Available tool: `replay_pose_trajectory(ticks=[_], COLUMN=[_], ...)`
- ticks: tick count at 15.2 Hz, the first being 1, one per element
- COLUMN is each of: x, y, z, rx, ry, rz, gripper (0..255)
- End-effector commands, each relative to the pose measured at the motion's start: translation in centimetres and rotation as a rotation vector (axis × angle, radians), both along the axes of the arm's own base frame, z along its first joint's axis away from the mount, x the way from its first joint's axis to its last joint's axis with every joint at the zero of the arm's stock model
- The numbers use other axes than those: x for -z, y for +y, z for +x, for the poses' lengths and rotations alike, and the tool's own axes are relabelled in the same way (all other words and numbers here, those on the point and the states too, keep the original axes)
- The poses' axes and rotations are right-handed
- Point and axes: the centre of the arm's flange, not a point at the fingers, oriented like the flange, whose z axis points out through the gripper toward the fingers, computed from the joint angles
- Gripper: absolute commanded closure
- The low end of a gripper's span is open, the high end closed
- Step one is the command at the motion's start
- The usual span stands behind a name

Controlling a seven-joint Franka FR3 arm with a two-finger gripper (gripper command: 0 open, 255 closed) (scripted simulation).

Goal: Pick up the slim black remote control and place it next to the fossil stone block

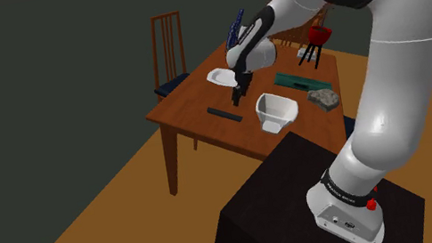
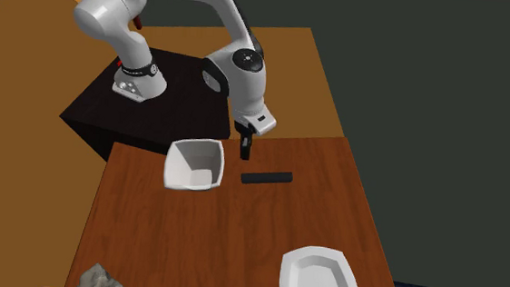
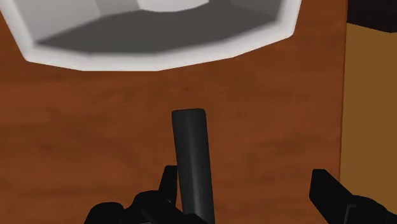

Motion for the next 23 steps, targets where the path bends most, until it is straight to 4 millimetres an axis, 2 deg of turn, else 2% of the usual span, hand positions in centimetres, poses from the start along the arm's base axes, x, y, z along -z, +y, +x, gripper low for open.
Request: replay_pose_trajectory(ticks=[1, 7, 8, 15, 23], x=[2.6, 9.2, 9.8, 13.5, 13.8], y=[-0.8, -3.0, -3.2, -3.3, -3.3], z=[1.3, 5.1, 5.4, 5.4, 5.4], rx=[-0.011, -0.042, -0.045, -0.045, -0.045], ry=[0.001, 0.003, 0.003, 0.003, 0.003], rz=[0.003, 0.009, 0.009, 0.009, 0.009], gripper=[0, 0, 0, 0, 0])
